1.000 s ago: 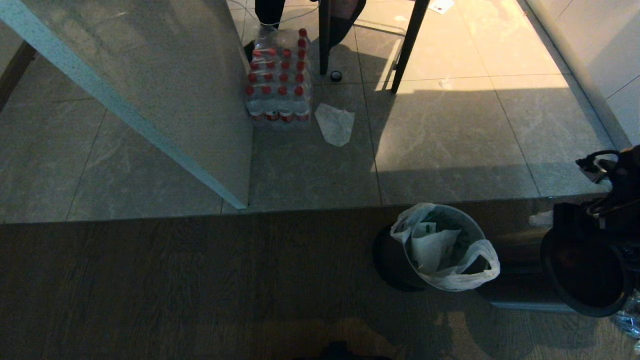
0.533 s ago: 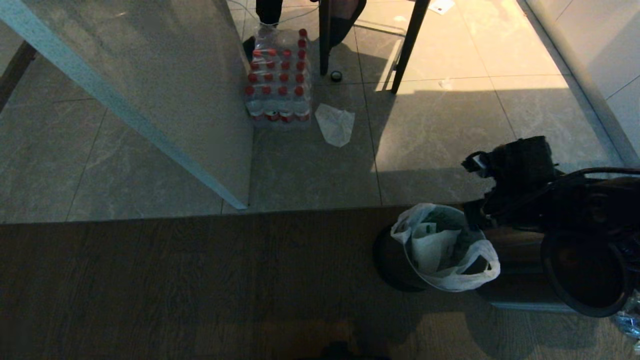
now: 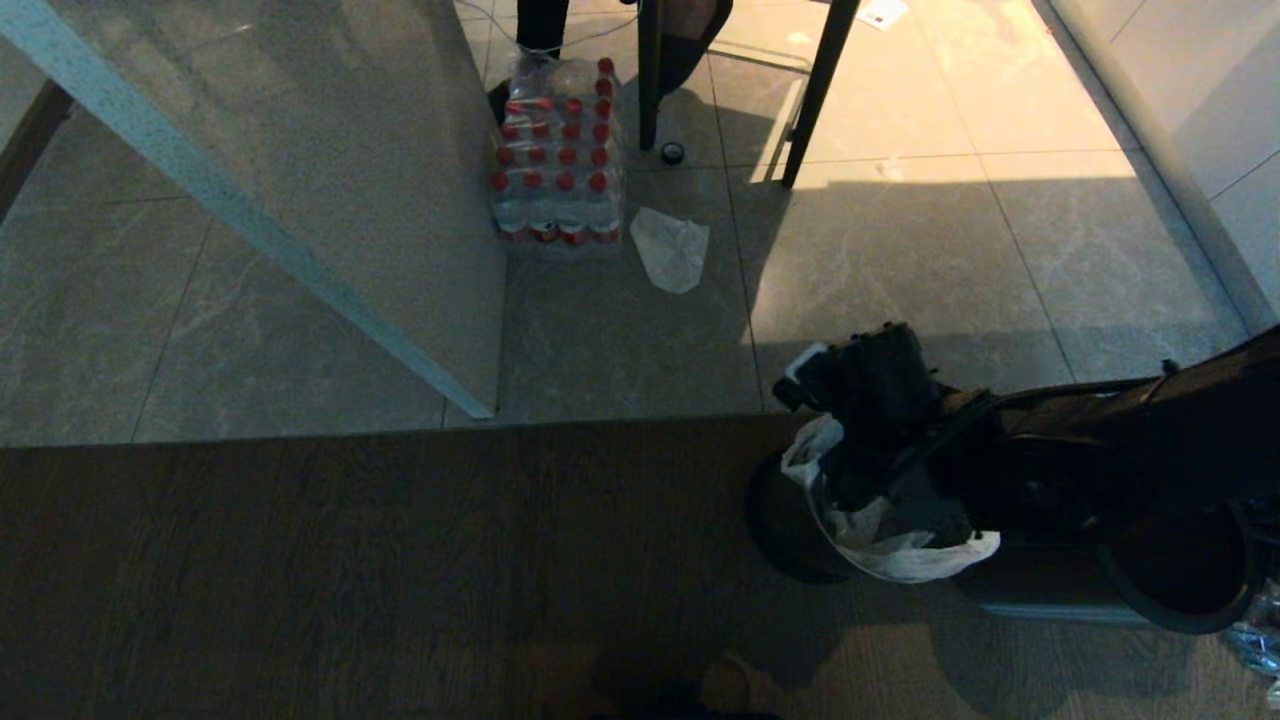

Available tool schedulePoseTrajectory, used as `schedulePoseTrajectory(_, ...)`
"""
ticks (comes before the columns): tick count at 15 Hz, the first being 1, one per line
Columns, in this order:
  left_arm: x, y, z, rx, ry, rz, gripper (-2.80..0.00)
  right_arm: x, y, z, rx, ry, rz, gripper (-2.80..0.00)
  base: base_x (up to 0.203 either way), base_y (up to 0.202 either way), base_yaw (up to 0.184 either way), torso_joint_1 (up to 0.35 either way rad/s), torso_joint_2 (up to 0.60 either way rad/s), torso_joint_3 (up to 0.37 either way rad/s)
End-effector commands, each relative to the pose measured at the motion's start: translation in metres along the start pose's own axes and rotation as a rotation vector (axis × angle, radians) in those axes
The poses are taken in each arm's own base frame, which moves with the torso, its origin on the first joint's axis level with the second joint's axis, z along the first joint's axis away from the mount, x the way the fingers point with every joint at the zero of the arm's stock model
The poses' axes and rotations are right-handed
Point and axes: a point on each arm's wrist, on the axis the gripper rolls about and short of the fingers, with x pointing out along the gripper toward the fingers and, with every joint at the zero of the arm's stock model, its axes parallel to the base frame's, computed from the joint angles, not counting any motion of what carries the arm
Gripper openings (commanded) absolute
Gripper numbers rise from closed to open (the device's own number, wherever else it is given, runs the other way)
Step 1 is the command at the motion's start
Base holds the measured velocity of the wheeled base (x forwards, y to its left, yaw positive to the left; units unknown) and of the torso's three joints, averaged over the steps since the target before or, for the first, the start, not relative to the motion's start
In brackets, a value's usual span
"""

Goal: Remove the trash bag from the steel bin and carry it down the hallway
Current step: Pick up the trash bag

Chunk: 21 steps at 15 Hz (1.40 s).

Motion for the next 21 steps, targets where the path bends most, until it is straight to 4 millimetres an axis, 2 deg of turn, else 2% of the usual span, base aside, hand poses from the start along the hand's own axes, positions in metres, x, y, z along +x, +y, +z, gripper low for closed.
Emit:
schedulePoseTrajectory(1,0.000,0.000,0.000,-0.001,-0.001,0.001,-2.80,0.004,0.037,0.000,-0.083,0.011,0.031,-2.80,0.000,0.000,0.000,0.000,0.00,0.000)
schedulePoseTrajectory(3,0.000,0.000,0.000,-0.001,-0.001,0.002,-2.80,-0.003,0.060,0.003,-0.154,0.009,0.005,-2.80,0.000,0.000,0.000,0.000,0.00,0.000)
schedulePoseTrajectory(4,0.000,0.000,0.000,-0.001,-0.001,0.001,-2.80,-0.005,0.071,0.003,-0.186,0.008,0.002,0.00,0.000,0.000,0.000,0.000,0.00,0.000)
schedulePoseTrajectory(6,0.000,0.000,0.000,-0.001,-0.001,0.002,-2.80,0.003,0.095,0.003,-0.221,0.015,0.010,0.00,0.000,0.000,0.000,0.000,0.00,0.000)
schedulePoseTrajectory(9,0.000,0.000,0.000,-0.001,-0.001,0.001,-2.80,0.031,0.131,-0.004,-0.255,0.055,-0.040,0.00,0.000,0.000,0.000,0.000,0.00,0.000)
schedulePoseTrajectory(11,0.000,0.000,0.000,-0.001,-0.001,0.001,-2.80,0.042,0.146,-0.010,-0.277,0.090,-0.113,0.00,0.000,0.000,0.000,0.000,0.00,0.000)
schedulePoseTrajectory(14,0.000,0.000,0.000,-0.001,-0.001,0.001,-2.80,0.052,0.157,-0.015,-0.297,0.124,-0.190,0.00,0.000,0.000,0.000,0.000,0.00,0.000)
schedulePoseTrajectory(18,0.000,0.000,0.000,-0.001,-0.001,0.001,-2.80,0.074,0.157,0.000,-0.236,0.130,-0.239,0.00,0.000,0.000,0.000,0.000,0.00,0.000)
schedulePoseTrajectory(21,0.000,0.000,0.000,-0.001,-0.001,0.001,-2.80,0.097,0.151,0.001,-0.200,0.167,-0.300,0.00,0.000,0.000,0.000,0.000,0.00,0.000)
